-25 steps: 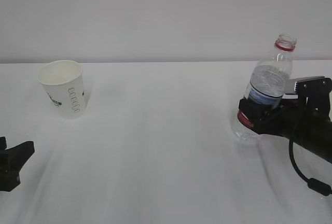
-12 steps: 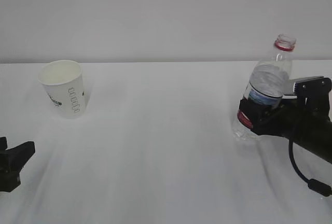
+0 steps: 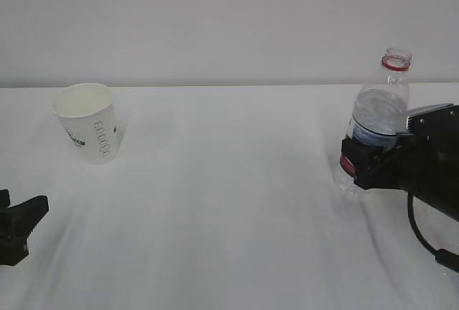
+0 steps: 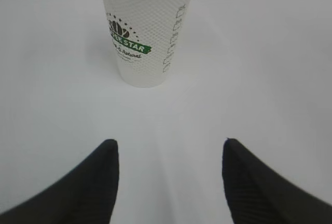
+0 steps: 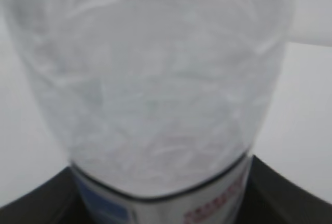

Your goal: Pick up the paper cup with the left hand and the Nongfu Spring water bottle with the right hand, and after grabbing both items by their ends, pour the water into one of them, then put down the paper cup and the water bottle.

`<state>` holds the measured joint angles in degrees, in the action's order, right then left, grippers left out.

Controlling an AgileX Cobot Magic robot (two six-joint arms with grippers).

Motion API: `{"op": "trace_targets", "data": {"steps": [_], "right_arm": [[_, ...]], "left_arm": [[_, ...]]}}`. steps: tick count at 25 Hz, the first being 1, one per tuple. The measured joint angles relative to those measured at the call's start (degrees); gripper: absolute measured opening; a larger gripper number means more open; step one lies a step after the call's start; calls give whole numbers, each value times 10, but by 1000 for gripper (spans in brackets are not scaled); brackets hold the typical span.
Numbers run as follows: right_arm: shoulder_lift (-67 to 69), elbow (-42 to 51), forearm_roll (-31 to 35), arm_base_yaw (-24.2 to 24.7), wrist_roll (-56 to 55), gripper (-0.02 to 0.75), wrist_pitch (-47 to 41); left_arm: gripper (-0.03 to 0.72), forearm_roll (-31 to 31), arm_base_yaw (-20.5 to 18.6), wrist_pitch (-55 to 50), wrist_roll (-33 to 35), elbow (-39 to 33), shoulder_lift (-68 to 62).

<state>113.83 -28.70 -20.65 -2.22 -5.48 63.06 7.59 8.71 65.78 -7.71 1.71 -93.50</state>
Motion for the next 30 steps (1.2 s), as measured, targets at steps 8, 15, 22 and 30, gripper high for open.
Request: {"op": "trace_targets", "data": {"steps": [8,15,22,30], "right_arm": [[-66,3,7,0,1,452,-84],[-112,9,26,0,1,452,-137],[-155,44,97,0,1,452,-145],[-202,90,107,0,1,452,-153]], "left_arm": [[461,0,0,0,-1,0,0],[461,0,0,0,-1,0,0],[461,20,-1,0,-1,0,0],[461,26,-1,0,-1,0,0]]}}
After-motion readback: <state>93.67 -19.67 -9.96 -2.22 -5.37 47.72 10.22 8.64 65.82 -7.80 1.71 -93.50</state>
